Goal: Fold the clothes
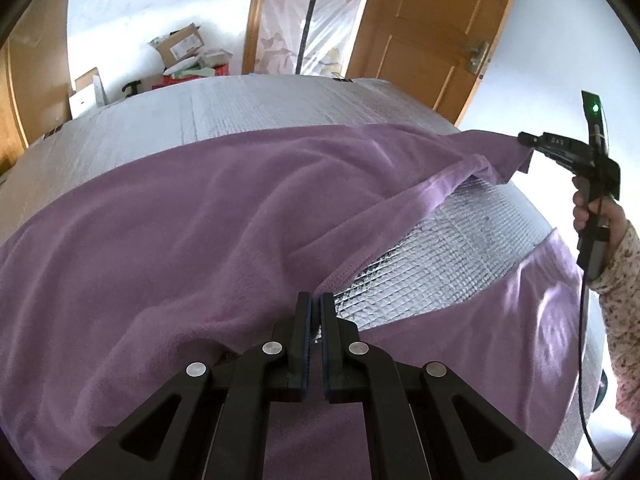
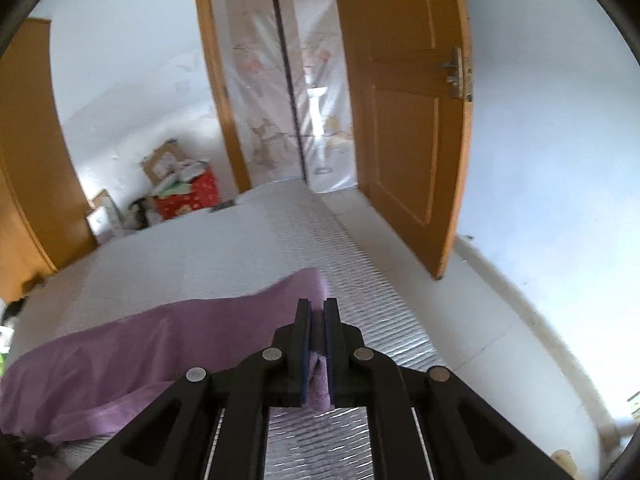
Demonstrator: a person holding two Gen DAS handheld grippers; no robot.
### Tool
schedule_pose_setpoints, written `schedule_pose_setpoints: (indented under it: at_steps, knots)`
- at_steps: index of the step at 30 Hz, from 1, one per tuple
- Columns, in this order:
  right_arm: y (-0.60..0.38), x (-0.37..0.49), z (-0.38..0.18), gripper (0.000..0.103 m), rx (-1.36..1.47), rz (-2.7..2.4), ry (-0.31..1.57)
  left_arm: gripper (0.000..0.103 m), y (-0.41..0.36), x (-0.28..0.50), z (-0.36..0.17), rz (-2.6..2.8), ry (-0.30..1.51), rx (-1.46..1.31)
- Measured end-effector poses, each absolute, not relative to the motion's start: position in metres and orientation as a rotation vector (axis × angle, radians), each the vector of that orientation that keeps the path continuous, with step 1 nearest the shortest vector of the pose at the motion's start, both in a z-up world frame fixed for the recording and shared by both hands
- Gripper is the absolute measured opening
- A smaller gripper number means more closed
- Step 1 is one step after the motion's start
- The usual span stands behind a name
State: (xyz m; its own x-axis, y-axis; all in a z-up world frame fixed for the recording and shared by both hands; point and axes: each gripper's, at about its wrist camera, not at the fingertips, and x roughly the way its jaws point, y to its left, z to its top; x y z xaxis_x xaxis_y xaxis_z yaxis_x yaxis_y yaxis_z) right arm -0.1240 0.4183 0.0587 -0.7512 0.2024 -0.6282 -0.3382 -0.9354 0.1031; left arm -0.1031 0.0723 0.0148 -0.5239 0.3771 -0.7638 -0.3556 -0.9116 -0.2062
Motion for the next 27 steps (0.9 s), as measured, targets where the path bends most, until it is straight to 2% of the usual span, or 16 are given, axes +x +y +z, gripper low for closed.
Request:
schedule_pose_setpoints:
  at_steps: [10,20,27]
  knots:
    - [0.455,-0.127,0.041,0.006,-0.947,2.554,0.357,0.004,0.069,-0.101,0.017,2.415,-0.011,-1.224]
    - [0.482,-0.128,0.008,0.006,-1.026,2.449,0.506,0.004,0.063,-0.097,0.014,2.387,0.006,-1.238]
    - [0.481,-0.12,0.006,0.007,-0.988,2.407,0.462,0.004,0.064,-0.093,0.015,2.355,0.058,-1.232]
